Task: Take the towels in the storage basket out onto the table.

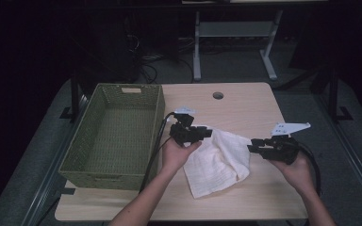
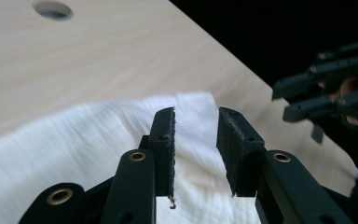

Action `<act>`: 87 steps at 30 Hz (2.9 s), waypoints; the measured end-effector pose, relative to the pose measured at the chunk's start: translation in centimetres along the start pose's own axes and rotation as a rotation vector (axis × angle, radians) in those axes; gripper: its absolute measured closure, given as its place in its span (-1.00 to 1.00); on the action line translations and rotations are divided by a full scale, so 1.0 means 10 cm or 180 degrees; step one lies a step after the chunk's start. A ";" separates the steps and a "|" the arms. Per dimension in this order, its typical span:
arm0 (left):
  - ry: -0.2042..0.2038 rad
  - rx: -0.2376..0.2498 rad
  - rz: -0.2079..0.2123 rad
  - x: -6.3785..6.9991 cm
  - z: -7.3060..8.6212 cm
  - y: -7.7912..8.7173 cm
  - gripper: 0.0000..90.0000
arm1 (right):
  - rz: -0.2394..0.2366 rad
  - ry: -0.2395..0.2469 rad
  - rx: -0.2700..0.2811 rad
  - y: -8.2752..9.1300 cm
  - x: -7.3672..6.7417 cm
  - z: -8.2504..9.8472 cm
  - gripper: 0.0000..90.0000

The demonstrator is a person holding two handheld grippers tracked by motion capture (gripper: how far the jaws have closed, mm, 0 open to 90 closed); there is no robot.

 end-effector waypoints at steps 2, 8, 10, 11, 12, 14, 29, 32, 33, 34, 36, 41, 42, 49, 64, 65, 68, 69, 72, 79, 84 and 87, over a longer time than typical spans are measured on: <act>0.0003 -0.0018 0.0050 0.04 0.12 -0.04 0.49 | -0.0058 -0.0002 0.0016 0.01 -0.04 0.05 0.44; 0.0029 -0.0126 0.0123 0.09 0.44 -0.14 0.49 | -0.0236 0.0023 0.0028 0.00 -0.21 0.17 0.42; 0.0025 -0.0208 0.0145 0.11 0.54 -0.18 0.50 | -0.0255 0.0053 0.0001 -0.01 -0.26 0.20 0.41; 0.0035 -0.0247 0.0162 0.12 0.62 -0.20 0.50 | -0.0293 0.0063 -0.0030 -0.03 -0.28 0.22 0.40; 0.0035 -0.0260 0.0177 0.13 0.67 -0.22 0.50 | -0.0313 0.0073 -0.0044 -0.04 -0.31 0.23 0.41; 0.0046 -0.0346 0.0210 0.16 0.79 -0.26 0.51 | -0.0376 0.0111 -0.0086 -0.09 -0.36 0.27 0.41; -0.0151 -0.0774 0.0113 0.18 1.16 -0.44 0.48 | -0.0202 0.0005 -0.0690 -0.46 -0.29 0.51 0.94; -0.0188 -0.0761 0.0036 0.15 1.15 -0.43 0.50 | -0.0109 -0.0072 -0.0661 -0.39 -0.18 0.51 0.92; -0.0210 -0.0781 0.0018 0.14 1.15 -0.43 0.51 | -0.0073 -0.0098 -0.0634 -0.36 -0.13 0.51 0.92; -0.0208 -0.0772 -0.0025 0.13 1.14 -0.42 0.51 | -0.0019 -0.0092 -0.0632 -0.35 -0.10 0.51 0.92; -0.0237 -0.0774 -0.0131 0.09 1.13 -0.41 0.51 | 0.0049 -0.0172 -0.0626 -0.30 0.01 0.54 0.92; -0.0217 -0.0729 -0.0314 -0.01 1.09 -0.39 0.51 | 0.0132 -0.0315 -0.0611 -0.25 0.22 0.62 0.90; -0.0182 -0.0709 -0.0320 -0.02 1.08 -0.39 0.51 | 0.0161 -0.0368 -0.0609 -0.24 0.27 0.63 0.83; -0.0170 -0.0456 -0.0154 0.09 0.96 -0.28 0.44 | 0.0093 -0.0273 -0.0191 -0.05 0.13 0.54 0.46; -0.0209 -0.0775 -0.0091 0.09 1.09 -0.44 0.43 | -0.0257 -0.0008 -0.0630 -0.56 -0.38 0.51 0.72; -0.0193 -0.0759 -0.0083 0.09 1.10 -0.43 0.43 | -0.0253 -0.0011 -0.0647 -0.58 -0.38 0.51 0.73; -0.0189 -0.0753 -0.0128 0.07 1.11 -0.41 0.45 | -0.0244 0.0027 -0.0639 -0.58 -0.37 0.52 0.78; -0.0223 -0.0780 -0.0151 0.06 1.12 -0.40 0.46 | -0.0250 0.0021 -0.0657 -0.57 -0.38 0.53 0.79; -0.0213 -0.0770 -0.0215 0.04 1.13 -0.38 0.47 | -0.0175 0.0048 -0.0698 -0.50 -0.33 0.59 0.83; -0.0170 -0.0748 -0.0277 0.01 1.15 -0.34 0.48 | -0.0115 -0.0143 -0.0673 -0.32 -0.16 0.79 0.85; -0.0130 -0.0656 -0.0248 -0.02 1.14 -0.27 0.45 | -0.0063 -0.0188 -0.0705 -0.20 -0.09 0.89 0.82; -0.0131 -0.0624 -0.0210 0.02 1.11 -0.28 0.47 | -0.0144 -0.0118 -0.0524 -0.14 -0.18 0.84 0.81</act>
Point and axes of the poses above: each handheld gripper's, and its own axes: y roughly backward along the jaws, z roughly out of its underside, x roughly to its right, the point moved 7 cm from there along -y, roughly forward along the jaws, and after that the axes turned 14 degrees about -x, right-handed, at the moved point
